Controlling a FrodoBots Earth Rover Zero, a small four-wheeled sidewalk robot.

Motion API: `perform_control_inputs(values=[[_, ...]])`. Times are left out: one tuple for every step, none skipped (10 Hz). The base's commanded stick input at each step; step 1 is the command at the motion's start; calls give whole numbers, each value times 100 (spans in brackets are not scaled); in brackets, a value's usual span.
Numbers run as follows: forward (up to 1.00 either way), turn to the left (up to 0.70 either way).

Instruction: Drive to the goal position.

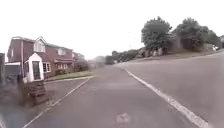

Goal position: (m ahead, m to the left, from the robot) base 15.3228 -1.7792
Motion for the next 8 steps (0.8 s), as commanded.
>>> perform_control_inputs(values=[[100,0],[99,0],[95,0],[97,0],[99,0],[95,0],[97,0],[99,0]])
